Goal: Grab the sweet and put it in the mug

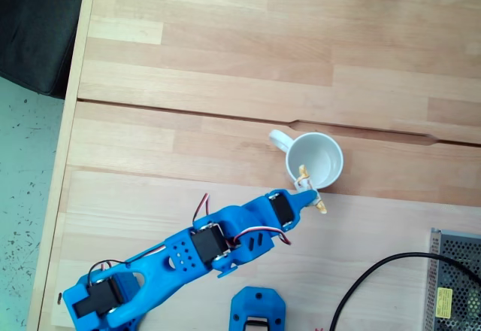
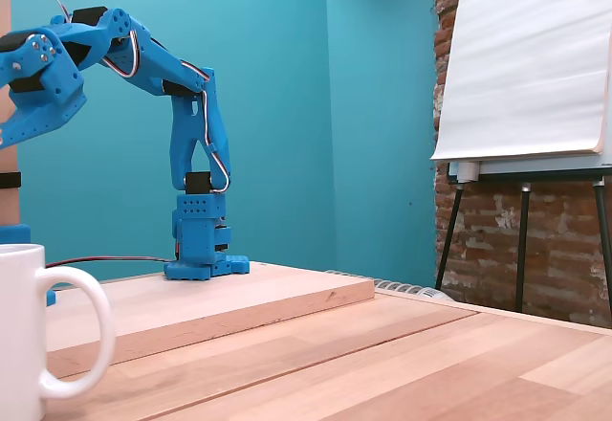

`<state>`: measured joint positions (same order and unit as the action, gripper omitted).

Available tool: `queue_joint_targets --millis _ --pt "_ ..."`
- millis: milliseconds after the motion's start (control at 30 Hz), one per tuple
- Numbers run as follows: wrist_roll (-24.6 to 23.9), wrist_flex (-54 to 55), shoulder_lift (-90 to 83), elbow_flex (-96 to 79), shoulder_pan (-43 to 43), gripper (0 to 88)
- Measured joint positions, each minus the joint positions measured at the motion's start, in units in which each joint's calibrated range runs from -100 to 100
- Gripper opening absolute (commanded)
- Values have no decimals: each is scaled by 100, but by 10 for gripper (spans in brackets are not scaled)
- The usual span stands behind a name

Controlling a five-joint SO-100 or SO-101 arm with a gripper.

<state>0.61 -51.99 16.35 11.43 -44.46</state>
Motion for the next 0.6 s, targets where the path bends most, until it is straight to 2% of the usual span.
queue_joint_targets --millis 333,600 --pt "-44 0 772 565 22 37" --pt "-44 0 1063 977 495 37"
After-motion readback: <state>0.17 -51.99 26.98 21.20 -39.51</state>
